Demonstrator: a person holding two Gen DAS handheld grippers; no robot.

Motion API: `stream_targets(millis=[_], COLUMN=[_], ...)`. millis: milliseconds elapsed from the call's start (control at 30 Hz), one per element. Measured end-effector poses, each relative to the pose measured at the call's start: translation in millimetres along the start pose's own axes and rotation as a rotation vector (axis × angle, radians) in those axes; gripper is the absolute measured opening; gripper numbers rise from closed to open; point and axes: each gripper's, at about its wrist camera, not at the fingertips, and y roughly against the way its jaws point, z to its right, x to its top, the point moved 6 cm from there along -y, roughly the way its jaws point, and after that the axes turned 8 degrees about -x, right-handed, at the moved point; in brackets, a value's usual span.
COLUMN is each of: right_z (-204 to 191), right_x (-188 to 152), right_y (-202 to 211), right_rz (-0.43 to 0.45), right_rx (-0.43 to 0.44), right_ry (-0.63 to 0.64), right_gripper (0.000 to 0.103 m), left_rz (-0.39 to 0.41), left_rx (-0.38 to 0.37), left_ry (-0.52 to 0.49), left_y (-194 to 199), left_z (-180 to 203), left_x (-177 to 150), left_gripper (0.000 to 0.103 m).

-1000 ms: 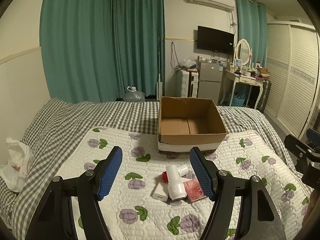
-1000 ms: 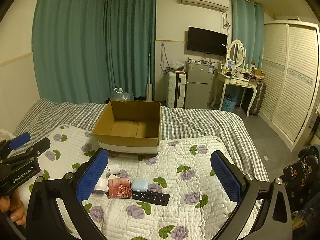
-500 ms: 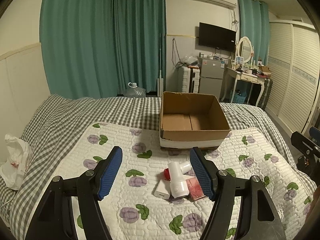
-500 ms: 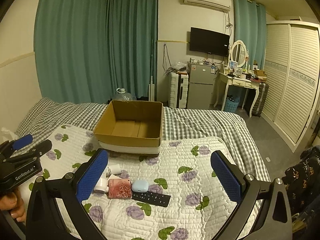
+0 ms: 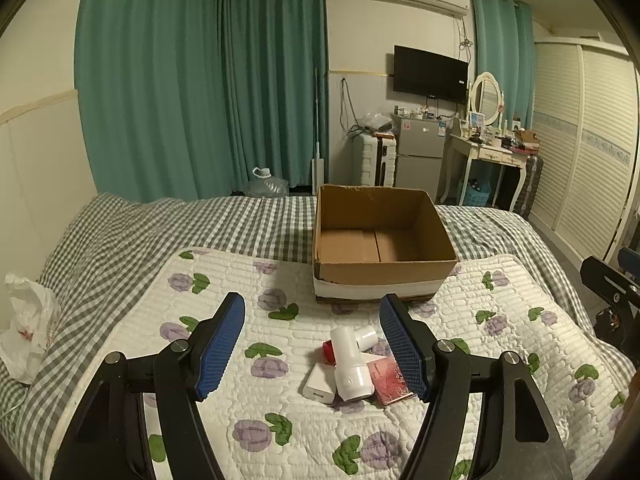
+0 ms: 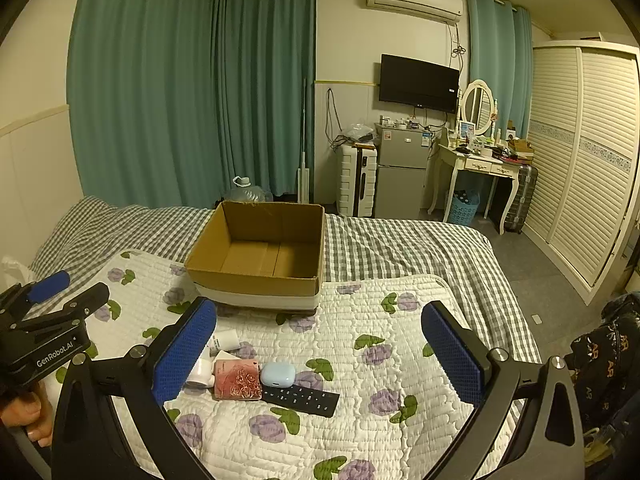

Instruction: Organize rigid objects

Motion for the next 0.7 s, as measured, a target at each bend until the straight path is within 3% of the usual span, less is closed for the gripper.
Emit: stream_targets(millis=[433,700], right_z=[-3,-13], right_x=[-2,-25], right_y=[-23,-68], right_rz=[-0.02,-0.086], right_rx=[0.01,0.023], right_ry=[0.014,0.077], right_gripper=[0.103,0.103], left_rz=[-0.08,-0.139], left_rx=[-0.016,-0.01], left_ry=[0.039,0.006], left_y=[-31,-69], left_z=[-8,-4], left_x=[-15,-39], left_gripper=[0.073,0.073])
